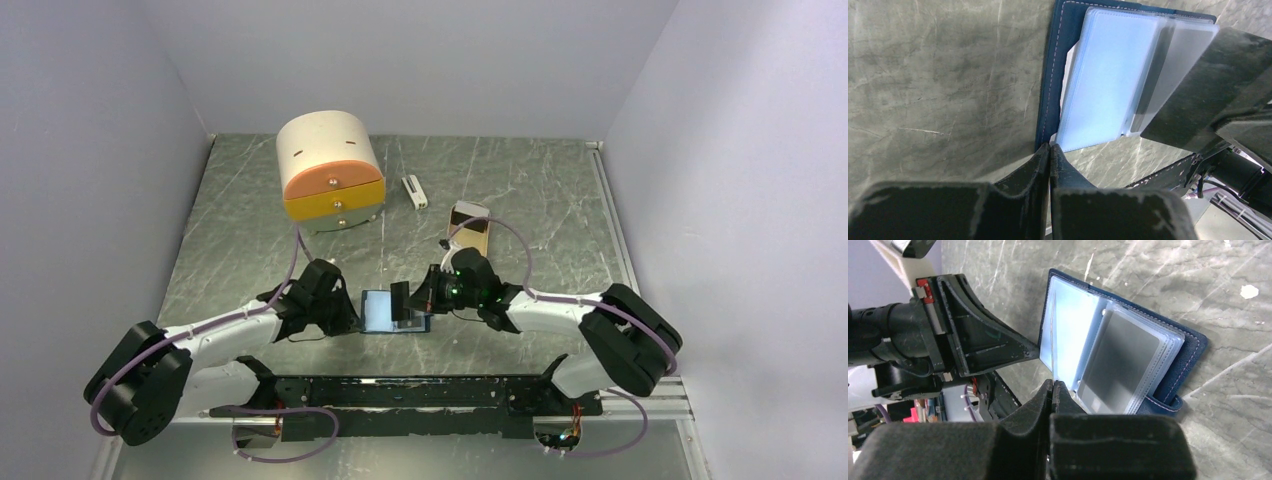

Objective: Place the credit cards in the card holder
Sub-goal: Insert the credit card into the card holder.

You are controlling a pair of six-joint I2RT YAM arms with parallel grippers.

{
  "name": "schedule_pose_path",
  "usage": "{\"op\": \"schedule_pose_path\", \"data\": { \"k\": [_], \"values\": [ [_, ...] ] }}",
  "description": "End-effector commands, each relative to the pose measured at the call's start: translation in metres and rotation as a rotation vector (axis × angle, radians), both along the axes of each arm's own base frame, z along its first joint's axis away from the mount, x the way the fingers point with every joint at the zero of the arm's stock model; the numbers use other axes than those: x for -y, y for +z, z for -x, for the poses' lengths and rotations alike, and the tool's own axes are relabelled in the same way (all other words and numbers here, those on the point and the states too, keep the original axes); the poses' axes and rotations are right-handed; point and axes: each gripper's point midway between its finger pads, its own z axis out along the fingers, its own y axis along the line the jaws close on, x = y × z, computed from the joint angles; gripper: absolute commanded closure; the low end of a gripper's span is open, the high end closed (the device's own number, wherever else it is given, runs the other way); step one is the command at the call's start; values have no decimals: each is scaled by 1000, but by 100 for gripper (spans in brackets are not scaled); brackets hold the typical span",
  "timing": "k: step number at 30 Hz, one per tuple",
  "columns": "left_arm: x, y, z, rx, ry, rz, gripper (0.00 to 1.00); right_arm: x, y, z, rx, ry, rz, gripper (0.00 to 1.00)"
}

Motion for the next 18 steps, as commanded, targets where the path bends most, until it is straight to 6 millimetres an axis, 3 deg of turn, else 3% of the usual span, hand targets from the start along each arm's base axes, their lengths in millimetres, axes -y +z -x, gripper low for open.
{"op": "schedule_pose_path", "data": {
  "k": [1,18],
  "values": [
    [-2,-5,4,-3,0,-3,91,-5,4,-14,18,-75,-44,100],
    [-3,-5,5,0,0,0,91,1,-35,-11,-62,-122,2,100]
  ]
}}
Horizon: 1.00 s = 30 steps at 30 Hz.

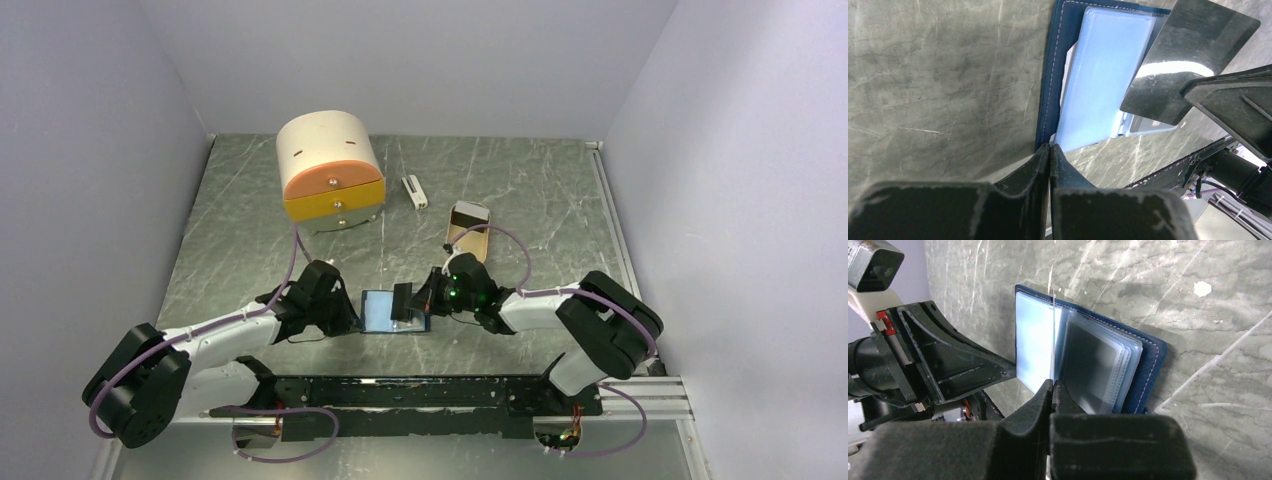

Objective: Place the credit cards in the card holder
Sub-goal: Insert the credit card into the card holder.

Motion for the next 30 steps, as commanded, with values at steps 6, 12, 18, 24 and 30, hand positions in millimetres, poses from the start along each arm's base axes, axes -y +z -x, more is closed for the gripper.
{"op": "schedule_pose_path", "data": {
  "k": [6,12,18,24,30],
  "values": [
    [-2,-5,5,-8,-6,-10,91,0,-7,0,-10,-17,-7,100],
    [-2,-5,4,-8,-7,-12,91,5,-9,0,-23,-52,-12,100],
    [-2,-5,4,-8,-7,-10,91,7,-8,-5,-6,-70,2,100],
    [-1,-4,4,-8,-5,-6,91,6,-14,-1,-23,-53,-1,100],
    [-1,-6,4,-14,-7,-8,91,1,-14,14,-82,-13,-59,100]
  ]
}}
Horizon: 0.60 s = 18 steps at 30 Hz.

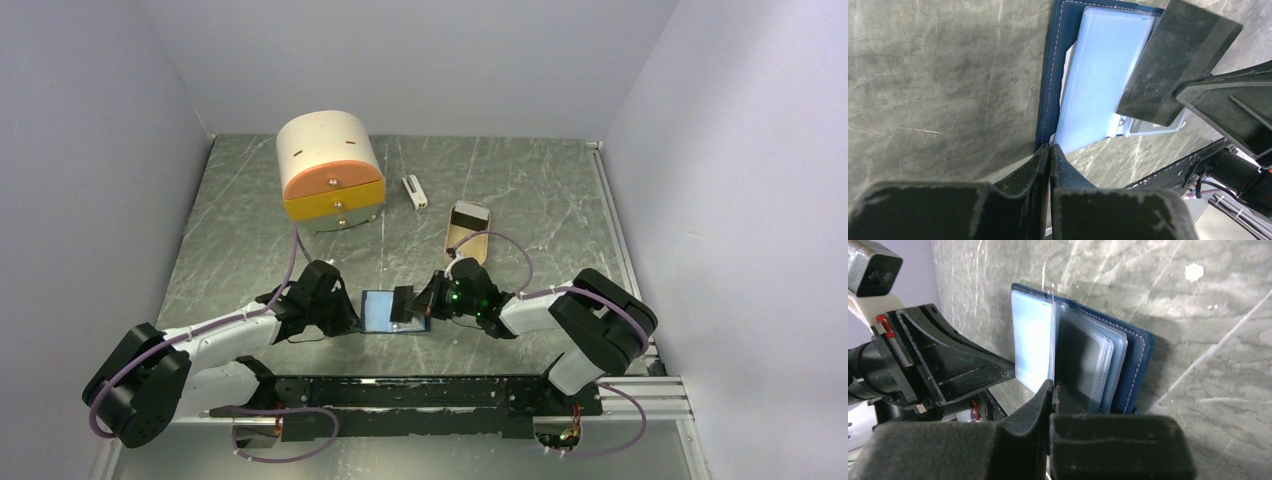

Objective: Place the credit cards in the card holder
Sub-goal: Insert the credit card into the card holder.

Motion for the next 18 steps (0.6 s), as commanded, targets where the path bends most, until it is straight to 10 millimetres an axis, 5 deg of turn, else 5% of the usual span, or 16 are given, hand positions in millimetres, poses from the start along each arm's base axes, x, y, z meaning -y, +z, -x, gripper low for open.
{"op": "schedule_pose_path", "data": {
  "k": [1,18],
  "values": [
    [-1,-6,4,-15,-8,-9,91,-1,-7,13,-51,21,-32,100],
    [0,-4,3,-15,-9,-10,91,-11,-8,21,-111,58,-81,100]
  ]
}}
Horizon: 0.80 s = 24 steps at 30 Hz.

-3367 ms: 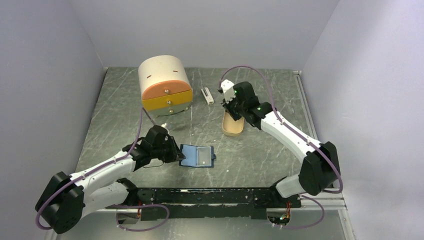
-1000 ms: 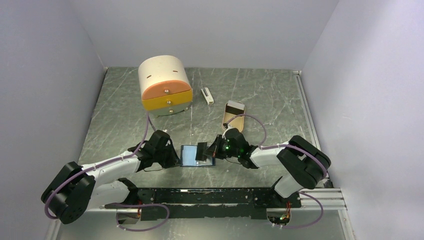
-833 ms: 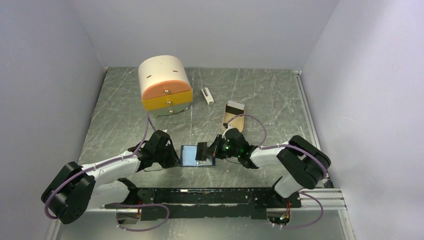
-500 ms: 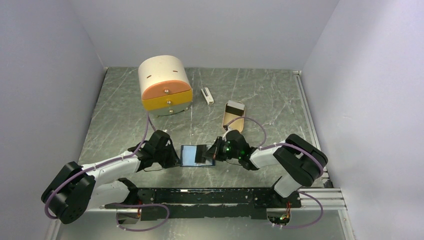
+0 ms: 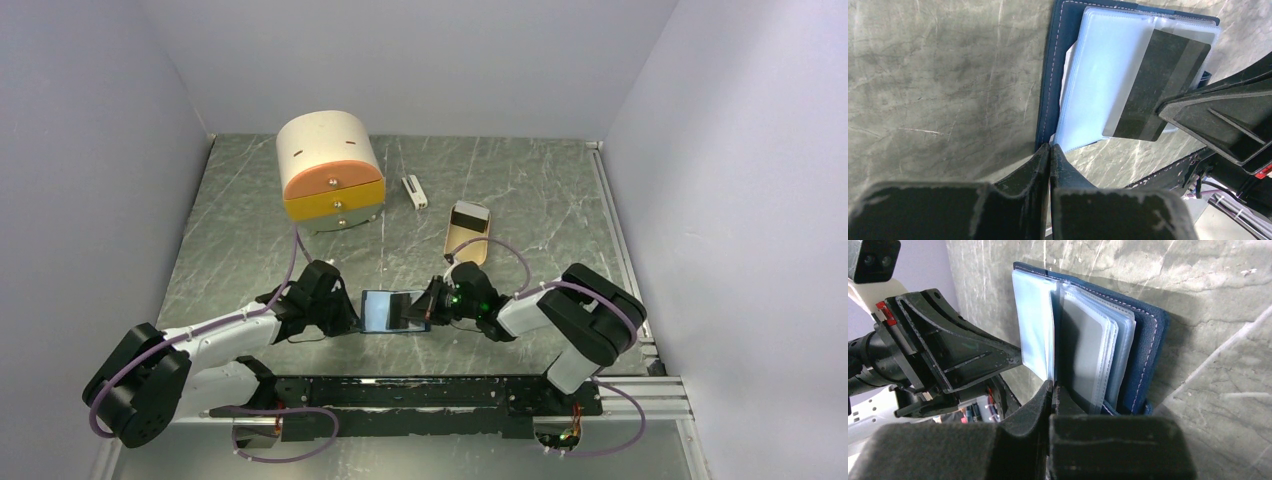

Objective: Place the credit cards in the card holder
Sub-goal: Insert the credit card into the card holder.

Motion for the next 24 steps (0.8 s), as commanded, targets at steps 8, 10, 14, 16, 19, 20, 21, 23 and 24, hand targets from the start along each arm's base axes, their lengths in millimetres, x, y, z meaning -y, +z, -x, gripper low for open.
{"op": "schedule_pose_path", "data": {
  "k": [8,10,14,16,19,20,21,23,24],
  "values": [
    [1,-3,3,-12,-11,-2,91,-14,-12,2,3,73,36,99],
    [2,-3,3,-13,-12,-2,91,-16,-15,1,13,87,56,97],
    [1,-3,3,-14,-12,-2,91,-14,-18,-3,22,82,85,89],
    [1,-2,3,-13,-11,-3,91,-12,-20,-2,21,82,101,84],
    [1,-2,3,-11,-12,-5,91,-4,-23,-4,31,70,156,77],
    [1,-3,3,-14,-12,-5,91,-1,-22,-5,41,66,174,75],
    [1,-2,3,-13,-11,-4,91,3,-22,-6,50,63,197,73],
    [1,-2,4,-12,-12,-4,91,8,-20,-9,70,55,232,71],
    [1,-2,4,-12,-13,-4,91,9,-17,-11,80,49,242,70]
  ]
}}
